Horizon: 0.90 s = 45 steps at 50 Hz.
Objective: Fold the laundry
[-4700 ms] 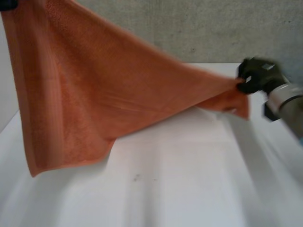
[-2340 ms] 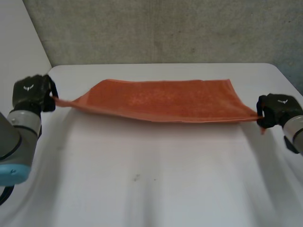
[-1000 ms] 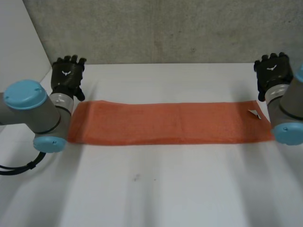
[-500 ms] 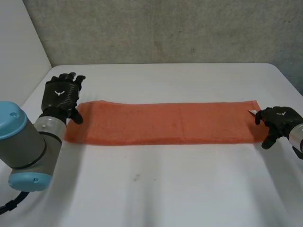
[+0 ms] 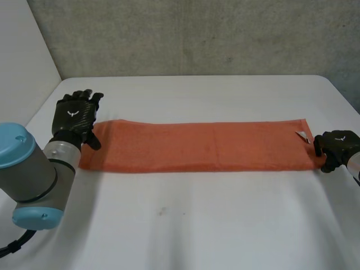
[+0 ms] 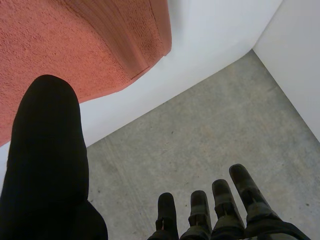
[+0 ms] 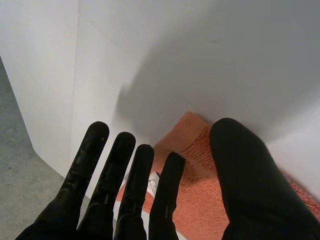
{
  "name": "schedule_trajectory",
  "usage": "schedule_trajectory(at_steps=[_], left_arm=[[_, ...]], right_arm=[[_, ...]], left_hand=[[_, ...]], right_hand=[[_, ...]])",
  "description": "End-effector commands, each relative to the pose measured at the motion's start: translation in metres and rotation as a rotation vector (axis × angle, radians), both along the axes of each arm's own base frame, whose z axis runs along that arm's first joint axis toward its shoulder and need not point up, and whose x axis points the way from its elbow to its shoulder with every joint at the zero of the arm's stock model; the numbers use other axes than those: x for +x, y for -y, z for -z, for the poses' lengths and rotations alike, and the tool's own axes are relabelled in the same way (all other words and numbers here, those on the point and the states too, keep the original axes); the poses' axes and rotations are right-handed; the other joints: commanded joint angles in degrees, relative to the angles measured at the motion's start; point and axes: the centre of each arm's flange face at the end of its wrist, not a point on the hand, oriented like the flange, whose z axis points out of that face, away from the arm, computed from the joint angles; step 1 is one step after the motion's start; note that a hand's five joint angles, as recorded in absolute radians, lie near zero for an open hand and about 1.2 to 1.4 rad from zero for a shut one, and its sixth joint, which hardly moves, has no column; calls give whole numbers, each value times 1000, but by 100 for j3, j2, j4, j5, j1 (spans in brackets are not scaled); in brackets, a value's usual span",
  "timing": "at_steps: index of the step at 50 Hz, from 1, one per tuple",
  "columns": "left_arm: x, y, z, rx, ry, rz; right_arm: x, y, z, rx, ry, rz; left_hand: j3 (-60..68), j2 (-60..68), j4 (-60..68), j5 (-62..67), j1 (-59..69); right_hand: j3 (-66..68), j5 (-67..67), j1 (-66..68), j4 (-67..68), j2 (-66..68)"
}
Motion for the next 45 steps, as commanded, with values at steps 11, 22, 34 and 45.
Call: schedule_trajectory(at_steps=[11,22,34,45], left_arm=[[1,-2,1,5,1,-3],[0,-3,0,7,0,0],[0,-4,0,10,1,2],[0,-6,1,16,3,2]], right_arm=[[-18,15,-6,-54,-29,73],[-120,48,-48,-169,-324,429],[27,32,-122,-435,-95,106],[250,-95,-83,-448,121,-659]], left_hand=[[34,56,27,-184,-37],[34,56,27,-184,-37],[34,56,27,-184,-37],[34,56,27,-184,-37]], right_hand=[[2921,3103,3766,2917,2924],[2921,3103,3766,2917,2924],[2921,3103,3766,2917,2924],[2921,3103,3766,2917,2924]])
